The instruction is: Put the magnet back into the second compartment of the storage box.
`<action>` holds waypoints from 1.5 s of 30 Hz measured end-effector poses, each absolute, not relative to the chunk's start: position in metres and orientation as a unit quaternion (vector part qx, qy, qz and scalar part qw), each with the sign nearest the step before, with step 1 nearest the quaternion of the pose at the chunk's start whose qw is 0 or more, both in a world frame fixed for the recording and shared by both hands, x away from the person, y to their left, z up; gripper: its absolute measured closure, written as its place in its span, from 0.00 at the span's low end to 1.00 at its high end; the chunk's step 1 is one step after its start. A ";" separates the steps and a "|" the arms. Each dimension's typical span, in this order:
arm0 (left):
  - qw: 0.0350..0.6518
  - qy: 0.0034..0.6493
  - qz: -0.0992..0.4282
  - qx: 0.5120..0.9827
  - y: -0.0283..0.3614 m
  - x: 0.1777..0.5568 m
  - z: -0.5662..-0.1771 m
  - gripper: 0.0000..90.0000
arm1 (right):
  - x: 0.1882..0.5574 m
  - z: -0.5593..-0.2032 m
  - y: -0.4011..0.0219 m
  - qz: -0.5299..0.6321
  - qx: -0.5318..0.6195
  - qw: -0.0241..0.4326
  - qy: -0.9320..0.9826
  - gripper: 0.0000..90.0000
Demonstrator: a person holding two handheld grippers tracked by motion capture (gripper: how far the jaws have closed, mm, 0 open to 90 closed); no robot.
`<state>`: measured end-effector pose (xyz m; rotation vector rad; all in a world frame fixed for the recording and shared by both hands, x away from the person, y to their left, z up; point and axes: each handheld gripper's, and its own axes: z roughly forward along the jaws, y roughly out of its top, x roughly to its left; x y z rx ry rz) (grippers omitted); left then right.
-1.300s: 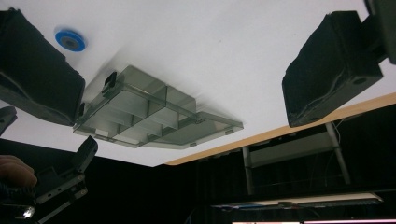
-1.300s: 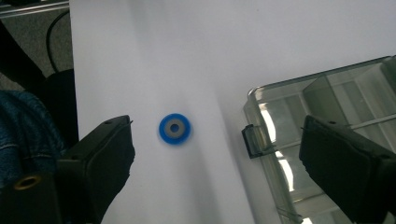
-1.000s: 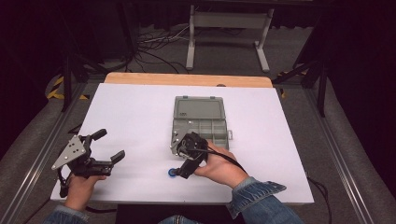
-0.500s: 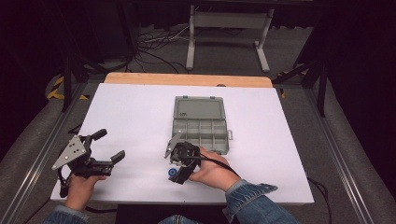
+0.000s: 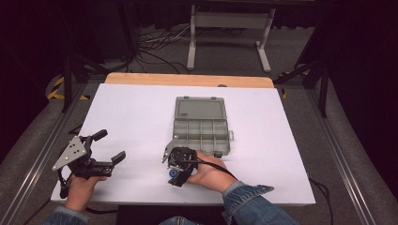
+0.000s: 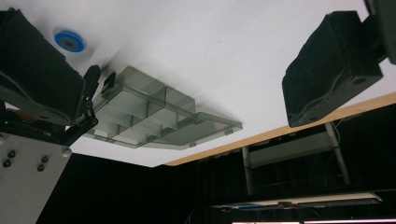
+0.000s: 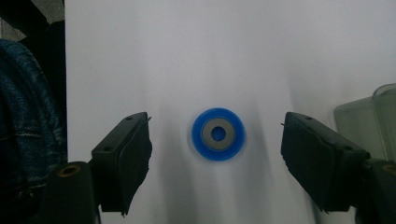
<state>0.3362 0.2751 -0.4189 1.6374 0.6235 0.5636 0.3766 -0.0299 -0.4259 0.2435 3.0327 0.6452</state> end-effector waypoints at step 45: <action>0.607 0.272 0.243 0.706 0.276 0.337 -0.419 0.00 | 0.378 -0.411 -0.033 0.215 0.070 0.021 0.974 0.70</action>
